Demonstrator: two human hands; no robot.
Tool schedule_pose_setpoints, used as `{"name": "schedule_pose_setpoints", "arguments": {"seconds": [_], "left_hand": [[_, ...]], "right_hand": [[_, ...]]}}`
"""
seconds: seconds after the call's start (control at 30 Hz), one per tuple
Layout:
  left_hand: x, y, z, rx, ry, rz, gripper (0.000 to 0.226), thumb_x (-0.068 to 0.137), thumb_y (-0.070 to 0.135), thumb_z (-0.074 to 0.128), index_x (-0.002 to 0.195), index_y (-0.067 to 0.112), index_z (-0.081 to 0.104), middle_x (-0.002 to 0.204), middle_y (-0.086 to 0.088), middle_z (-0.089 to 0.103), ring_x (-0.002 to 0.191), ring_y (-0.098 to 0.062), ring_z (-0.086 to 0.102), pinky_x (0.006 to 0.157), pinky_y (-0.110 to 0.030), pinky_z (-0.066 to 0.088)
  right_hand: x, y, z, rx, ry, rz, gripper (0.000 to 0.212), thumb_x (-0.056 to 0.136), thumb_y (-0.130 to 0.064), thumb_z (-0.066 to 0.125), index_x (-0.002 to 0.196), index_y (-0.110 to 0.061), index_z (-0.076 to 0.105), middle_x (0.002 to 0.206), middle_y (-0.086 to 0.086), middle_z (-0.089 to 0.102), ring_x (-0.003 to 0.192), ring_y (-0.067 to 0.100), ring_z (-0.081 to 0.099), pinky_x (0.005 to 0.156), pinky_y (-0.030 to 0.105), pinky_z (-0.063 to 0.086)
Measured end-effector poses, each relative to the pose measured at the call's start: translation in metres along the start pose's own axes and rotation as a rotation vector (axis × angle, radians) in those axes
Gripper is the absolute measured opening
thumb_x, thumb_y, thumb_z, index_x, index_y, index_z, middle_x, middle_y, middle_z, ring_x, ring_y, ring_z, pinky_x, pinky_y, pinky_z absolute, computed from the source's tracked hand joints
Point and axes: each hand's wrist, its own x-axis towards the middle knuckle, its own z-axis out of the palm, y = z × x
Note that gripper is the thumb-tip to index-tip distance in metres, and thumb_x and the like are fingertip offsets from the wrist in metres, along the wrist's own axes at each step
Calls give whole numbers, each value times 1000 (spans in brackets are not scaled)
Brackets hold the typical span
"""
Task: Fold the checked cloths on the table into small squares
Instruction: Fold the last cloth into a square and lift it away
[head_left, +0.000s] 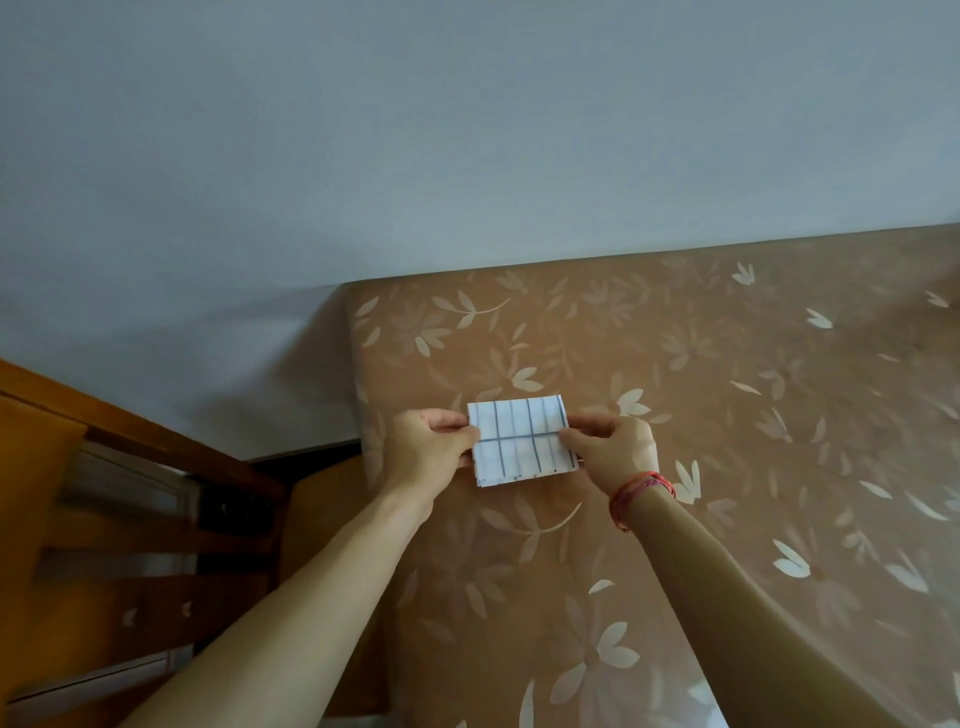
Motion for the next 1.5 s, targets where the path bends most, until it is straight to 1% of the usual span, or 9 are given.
{"name": "schedule_pose_setpoints", "arguments": {"seconds": [0.17,0.47,0.6,0.77,0.97,1.07,1.23,1.33,1.5], "left_hand": [[22,-1,12,6,10,-13,16,82,1,73,97,5,68,83,2,66,73,-9,67,57,-19,55],[35,-2,15,142,-1,101,16,83,4,72,98,4,72,83,3,68,72,-8,68,64,-25,59],[40,-5,6,542,81,445,17,86,16,71,103,16,70,98,5,69,89,-11,65,80,-26,54],[37,-22,23,844,-130,935,36,94,-1,53,130,0,58,143,-11,50,137,-24,42,113,-33,33],[48,-50,34,1101,-168,997,57,89,2,52,144,-1,39,154,-16,33,145,-28,26,118,-41,9],[50,-53,34,1126,-167,1021,56,87,4,53,141,-2,43,151,-17,38,143,-28,31,117,-42,13],[53,-55,35,1100,-213,996,55,94,17,36,147,5,36,155,-10,34,147,-20,22,121,-40,15],[51,-57,34,1046,-212,993,57,96,22,22,151,7,30,158,-9,27,149,-15,15,122,-35,10],[52,-51,28,1069,-231,1008,55,98,17,26,153,9,25,160,-7,22,149,-13,12,122,-32,6]], "right_hand": [[21,-1,8,-92,24,-36,18,82,-18,67,96,-24,77,73,-20,63,73,0,60,65,13,45],[36,4,16,-142,66,-58,21,80,-21,68,99,-23,77,77,-11,67,78,9,65,70,20,51],[38,5,17,-158,79,-76,22,79,-22,66,97,-27,77,83,-9,72,81,7,65,67,16,48],[39,7,20,-179,91,-117,21,81,-22,65,99,-25,76,88,-8,73,85,8,65,70,15,45],[37,9,21,-395,156,-293,13,80,-19,63,88,-20,73,84,-4,68,81,16,63,71,32,54],[32,14,27,-511,225,-631,26,81,-14,60,105,-14,70,104,4,62,95,25,59,73,39,55],[25,15,59,-755,-129,-874,58,93,-24,25,145,-2,36,153,16,34,144,28,28,117,37,27],[31,31,66,-794,-240,-800,62,96,-31,10,154,-7,10,161,8,8,149,18,3,122,36,12],[30,34,69,-826,-235,-775,58,101,-29,17,154,-11,0,161,4,-6,149,14,-7,122,33,1]]}}
